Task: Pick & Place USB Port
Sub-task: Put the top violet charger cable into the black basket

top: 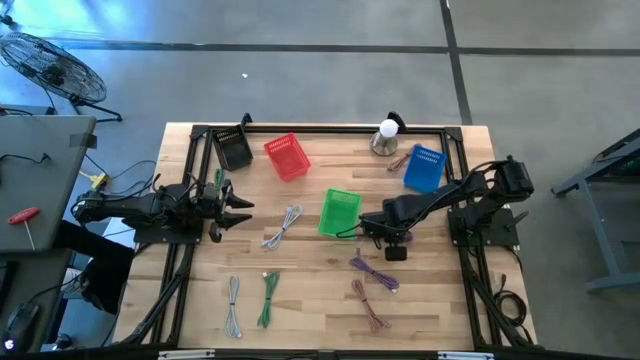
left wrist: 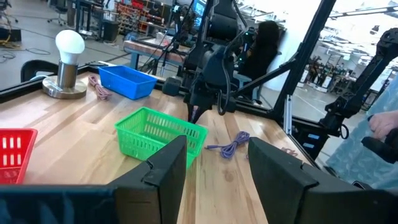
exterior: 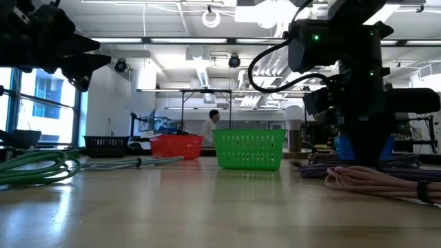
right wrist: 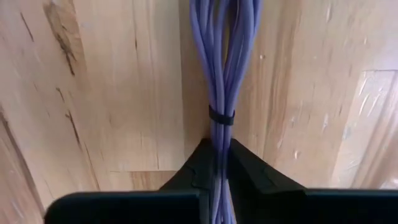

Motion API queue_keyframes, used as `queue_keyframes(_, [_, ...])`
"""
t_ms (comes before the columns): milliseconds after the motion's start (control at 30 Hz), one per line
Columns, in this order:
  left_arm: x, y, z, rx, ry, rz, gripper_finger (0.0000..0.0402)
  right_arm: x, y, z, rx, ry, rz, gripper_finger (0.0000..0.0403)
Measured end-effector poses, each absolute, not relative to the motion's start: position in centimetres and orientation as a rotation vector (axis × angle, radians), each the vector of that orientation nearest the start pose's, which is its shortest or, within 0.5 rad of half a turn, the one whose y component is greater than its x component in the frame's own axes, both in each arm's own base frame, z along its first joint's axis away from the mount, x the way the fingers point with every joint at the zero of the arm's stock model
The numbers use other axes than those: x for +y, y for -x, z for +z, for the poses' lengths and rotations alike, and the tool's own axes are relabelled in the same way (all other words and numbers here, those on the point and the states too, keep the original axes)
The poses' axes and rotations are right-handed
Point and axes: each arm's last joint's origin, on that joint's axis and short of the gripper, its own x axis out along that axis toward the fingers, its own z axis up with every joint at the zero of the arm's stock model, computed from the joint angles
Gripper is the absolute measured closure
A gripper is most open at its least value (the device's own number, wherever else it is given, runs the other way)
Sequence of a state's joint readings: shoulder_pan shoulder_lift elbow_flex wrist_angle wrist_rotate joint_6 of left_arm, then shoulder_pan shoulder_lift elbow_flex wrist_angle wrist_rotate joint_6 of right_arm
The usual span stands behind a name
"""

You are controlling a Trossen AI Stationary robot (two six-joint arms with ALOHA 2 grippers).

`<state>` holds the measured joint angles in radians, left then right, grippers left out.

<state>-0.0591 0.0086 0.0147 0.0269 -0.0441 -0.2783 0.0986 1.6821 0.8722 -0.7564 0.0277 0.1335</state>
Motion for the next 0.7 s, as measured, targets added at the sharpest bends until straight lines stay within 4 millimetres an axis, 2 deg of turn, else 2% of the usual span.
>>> queue_keyframes(167, [-0.4, -9.7, 17.1, -0.035, 0.276, -0.019, 0.0234, 2.9, -25.9, 13.9, 1.548, -0.040, -0.048, 0.0389])
queue_keyframes(267, [-0.4, -9.7, 17.4, -0.062, 0.273, -0.023, 0.0234, 3.5, -25.7, 14.9, 1.525, -0.028, -0.051, 0.0390])
queue_keyframes(467, [-0.4, -9.6, 18.4, -0.166, 0.266, -0.037, 0.0234, 5.0, -26.2, 19.1, 1.415, 0.013, -0.033, 0.0390])
queue_keyframes(700, [-0.5, -9.4, 19.4, -0.281, -0.009, -0.037, 0.0234, 7.4, -27.4, 25.3, 1.208, 0.135, -0.041, 0.0390])
